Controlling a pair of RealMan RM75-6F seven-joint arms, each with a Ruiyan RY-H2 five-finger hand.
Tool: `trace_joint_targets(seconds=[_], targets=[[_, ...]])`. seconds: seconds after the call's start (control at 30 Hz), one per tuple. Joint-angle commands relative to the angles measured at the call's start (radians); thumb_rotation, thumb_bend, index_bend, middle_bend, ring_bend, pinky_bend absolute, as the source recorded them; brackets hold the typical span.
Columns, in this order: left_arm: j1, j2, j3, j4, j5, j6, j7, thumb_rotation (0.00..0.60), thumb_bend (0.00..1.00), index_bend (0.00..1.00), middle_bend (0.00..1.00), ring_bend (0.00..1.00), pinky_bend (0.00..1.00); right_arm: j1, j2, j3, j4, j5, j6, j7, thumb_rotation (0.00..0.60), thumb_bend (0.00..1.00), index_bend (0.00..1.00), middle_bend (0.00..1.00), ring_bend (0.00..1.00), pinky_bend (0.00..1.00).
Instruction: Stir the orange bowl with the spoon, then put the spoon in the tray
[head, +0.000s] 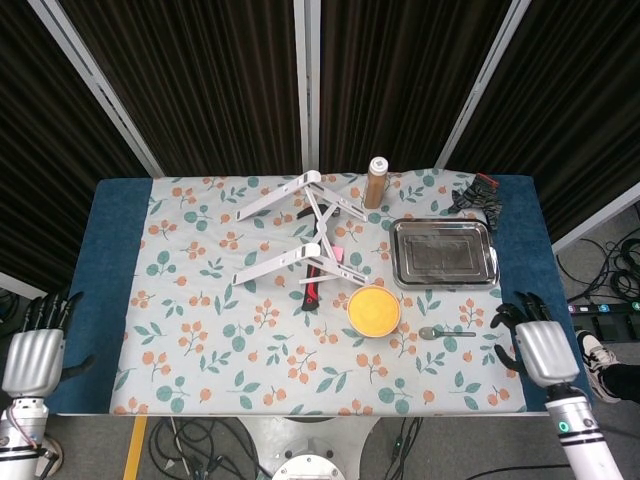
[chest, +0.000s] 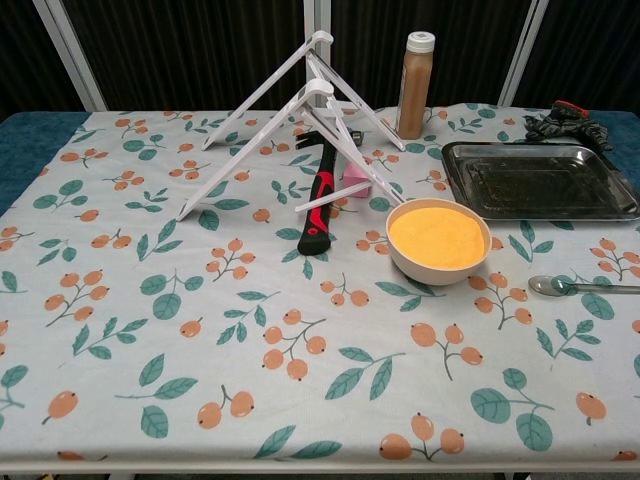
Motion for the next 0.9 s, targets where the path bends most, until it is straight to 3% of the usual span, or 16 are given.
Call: trace_joint_targets(seconds=[0.03, 0.3, 0.9], targets=[[0.0, -0.001, 0.001, 0.003, -0.005, -0.006, -0.005, 0.6, 0.07, 0.16, 0.08, 0.04, 0.09, 0.063, -0.068, 0.011, 0.048, 0.061, -0.093, -0.067, 0.6, 0.23, 0.46, 0.28, 0.09, 0.09], [-0.005, -0.012, 0.002, 0.017, -0.017, -0.03, -0.025, 0.6, 0.07, 0.16, 0.08, 0.04, 0.09, 0.126, -0.201, 0.023, 0.184, 0.164, -0.2, -0.144, 0.6, 0.29, 0.47, 0.27, 0.07, 0.09], [-0.01, -0.021, 0.001, 0.035, -0.031, -0.052, -0.05, 0.6, 0.07, 0.16, 0.08, 0.04, 0.09, 0.16, -0.343, 0.0, 0.357, 0.182, -0.217, -0.154, 0.6, 0.3, 0.5, 0.27, 0.08, 0.09]])
